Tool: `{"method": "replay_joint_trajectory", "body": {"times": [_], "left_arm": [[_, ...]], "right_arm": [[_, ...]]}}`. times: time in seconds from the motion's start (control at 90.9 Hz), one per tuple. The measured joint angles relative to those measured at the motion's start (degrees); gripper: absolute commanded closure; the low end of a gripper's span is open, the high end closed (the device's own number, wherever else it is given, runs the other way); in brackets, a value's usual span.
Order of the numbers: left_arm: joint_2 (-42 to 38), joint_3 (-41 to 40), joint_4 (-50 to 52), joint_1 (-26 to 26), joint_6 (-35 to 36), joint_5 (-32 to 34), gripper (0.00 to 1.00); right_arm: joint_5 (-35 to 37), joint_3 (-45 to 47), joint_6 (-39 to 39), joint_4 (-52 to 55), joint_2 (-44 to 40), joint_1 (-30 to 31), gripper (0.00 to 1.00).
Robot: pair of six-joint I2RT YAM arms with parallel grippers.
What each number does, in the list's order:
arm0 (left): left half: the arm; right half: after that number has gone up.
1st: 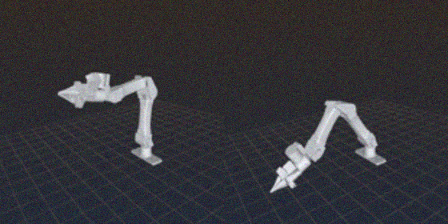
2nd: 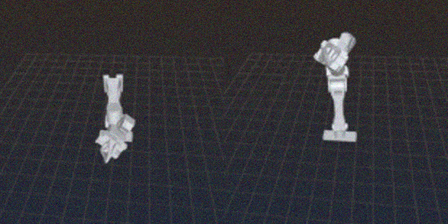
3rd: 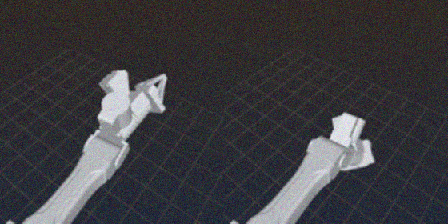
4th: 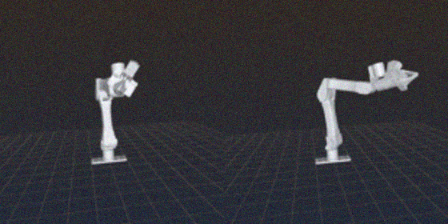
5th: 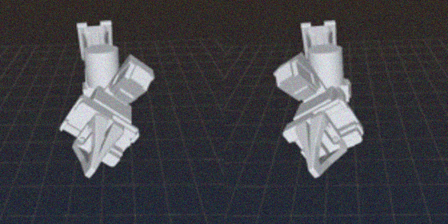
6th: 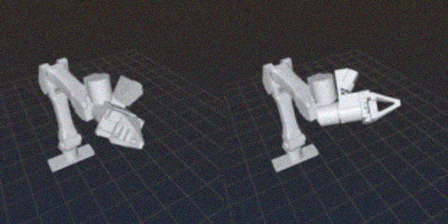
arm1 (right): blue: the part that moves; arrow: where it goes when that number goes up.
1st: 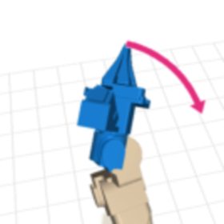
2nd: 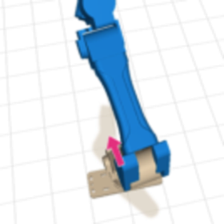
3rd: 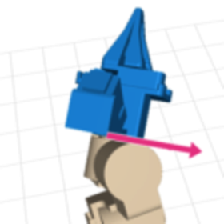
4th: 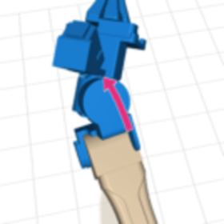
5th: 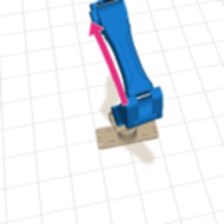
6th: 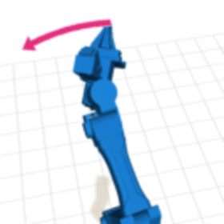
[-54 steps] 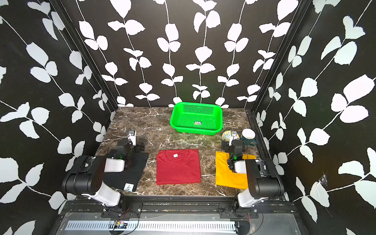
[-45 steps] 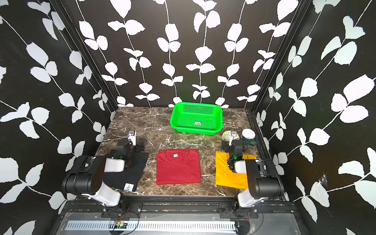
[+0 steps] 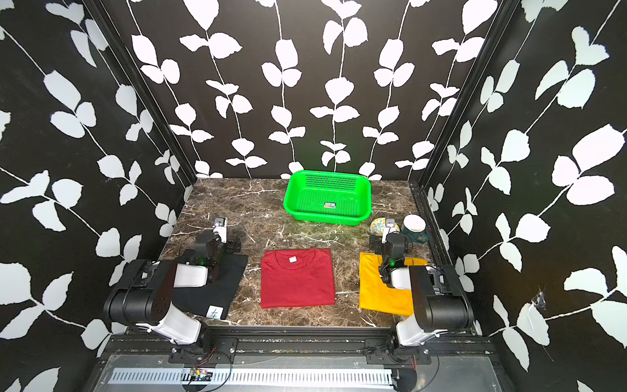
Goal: Put the folded t-shirts into the basket
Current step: Adjust the bin at the center of the board.
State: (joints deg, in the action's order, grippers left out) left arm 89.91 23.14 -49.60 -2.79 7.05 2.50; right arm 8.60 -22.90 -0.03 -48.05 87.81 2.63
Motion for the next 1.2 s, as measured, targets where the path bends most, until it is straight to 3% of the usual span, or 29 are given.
{"method": "replay_joint_trajectory", "body": {"times": [0.165, 0.264, 0.473, 0.638, 0.77, 0.825, 0.913, 1.012, 1.199], "left_arm": [[-0.3, -0.2, -0.1, 0.0, -0.1, 0.4, 0.01], [-4.3, -0.4, 3.6, -0.5, 0.0, 0.9, 0.01], [-22.7, 4.3, 21.9, -4.3, -1.3, 3.9, 0.01], [-41.3, 7.1, 38.1, -4.9, -12.0, 6.6, 0.01], [-52.0, 5.9, 44.9, -4.9, -24.0, 6.7, 0.01], [-54.5, 4.2, 45.2, -4.8, -27.3, 4.6, 0.01], [-53.9, 3.7, 46.8, -4.9, -30.5, -0.3, 0.01], [-47.7, 7.1, 50.1, -6.4, -31.2, -5.0, 0.01], [-31.2, 16.6, 55.6, -18.8, -27.4, -6.3, 0.01]], "right_arm": [[0.0, 0.0, 0.0, 0.0, 0.0, 0.0, 0.01], [-0.4, 0.2, -0.2, 1.3, -1.5, 0.0, 0.01], [-3.9, -4.5, -0.3, 23.3, -21.4, 0.0, 0.01], [-6.3, -11.8, 4.1, 40.4, -35.5, 0.0, 0.01], [-2.3, -16.7, 18.5, 52.8, -41.9, 0.0, 0.01], [-3.8, -16.5, 23.0, 55.1, -43.4, -0.1, 0.01], [-11.8, -15.0, 26.4, 55.5, -43.6, -0.3, 0.01], [-21.1, -16.0, 28.4, 56.3, -37.8, 1.6, 0.01], [-21.4, -31.6, 26.3, 64.3, -16.5, 17.1, 0.01]]}}
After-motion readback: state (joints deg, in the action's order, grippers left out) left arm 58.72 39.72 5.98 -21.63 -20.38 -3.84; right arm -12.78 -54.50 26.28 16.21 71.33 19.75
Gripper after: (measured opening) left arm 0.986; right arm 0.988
